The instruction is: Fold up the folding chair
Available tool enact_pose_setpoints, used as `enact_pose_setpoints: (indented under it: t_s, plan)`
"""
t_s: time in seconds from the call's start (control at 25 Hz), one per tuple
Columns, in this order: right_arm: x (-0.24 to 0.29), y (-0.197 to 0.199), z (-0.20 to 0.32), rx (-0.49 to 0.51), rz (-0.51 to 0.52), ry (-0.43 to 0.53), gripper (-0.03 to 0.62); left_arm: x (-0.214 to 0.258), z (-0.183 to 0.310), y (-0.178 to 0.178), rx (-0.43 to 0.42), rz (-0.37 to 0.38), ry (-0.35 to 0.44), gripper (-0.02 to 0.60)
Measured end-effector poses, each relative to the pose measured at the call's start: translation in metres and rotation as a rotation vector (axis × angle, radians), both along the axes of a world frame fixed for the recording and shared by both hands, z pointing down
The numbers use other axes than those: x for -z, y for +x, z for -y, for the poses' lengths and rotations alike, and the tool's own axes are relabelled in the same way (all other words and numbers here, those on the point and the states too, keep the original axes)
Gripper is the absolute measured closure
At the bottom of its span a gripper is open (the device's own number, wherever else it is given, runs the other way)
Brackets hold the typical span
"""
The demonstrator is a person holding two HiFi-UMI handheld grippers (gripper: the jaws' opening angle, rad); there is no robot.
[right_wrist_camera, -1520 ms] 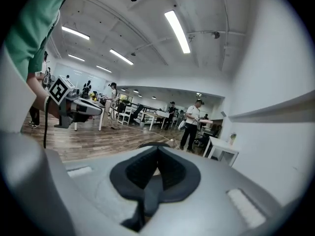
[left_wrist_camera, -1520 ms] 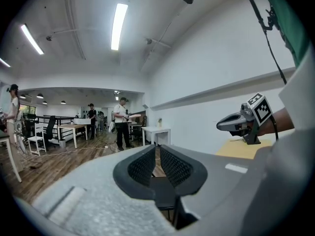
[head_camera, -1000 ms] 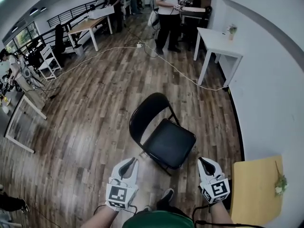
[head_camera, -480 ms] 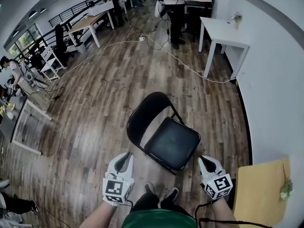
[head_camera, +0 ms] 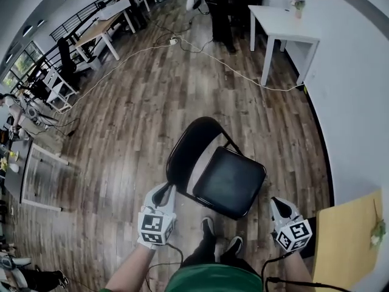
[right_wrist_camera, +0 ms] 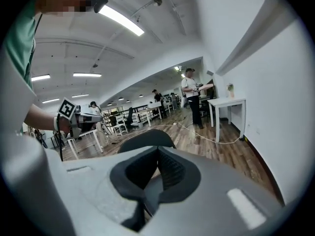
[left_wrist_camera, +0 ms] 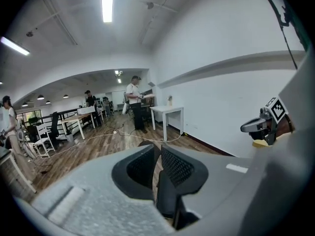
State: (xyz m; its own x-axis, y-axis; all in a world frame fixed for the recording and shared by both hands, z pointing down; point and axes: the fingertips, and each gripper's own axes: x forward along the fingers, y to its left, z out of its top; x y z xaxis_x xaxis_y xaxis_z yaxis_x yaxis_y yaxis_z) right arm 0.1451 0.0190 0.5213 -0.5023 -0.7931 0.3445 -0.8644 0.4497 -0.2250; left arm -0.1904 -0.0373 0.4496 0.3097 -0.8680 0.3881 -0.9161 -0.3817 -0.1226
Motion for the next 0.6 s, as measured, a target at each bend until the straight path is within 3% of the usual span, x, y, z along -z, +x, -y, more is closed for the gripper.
enact_pose_setpoints:
  t_s: [0.24, 0.36, 0.6]
  plan:
    - [-0.026, 0.001, 0.033, -0.098, 0.000, -0.059, 0.591, -0.059, 0.068, -0.026, -0.052, 0.055, -0.154, 0.371]
    - [-0.049, -0.002, 0.042, -0.134, 0.006, -0.094, 0.591, -0.092, 0.100, -0.045, -0.046, 0.063, -0.245, 0.354]
    - [-0.132, 0.016, 0.056, -0.194, 0.057, -0.217, 0.591, -0.146, 0.152, -0.071, 0.000, 0.008, -0.449, 0.341]
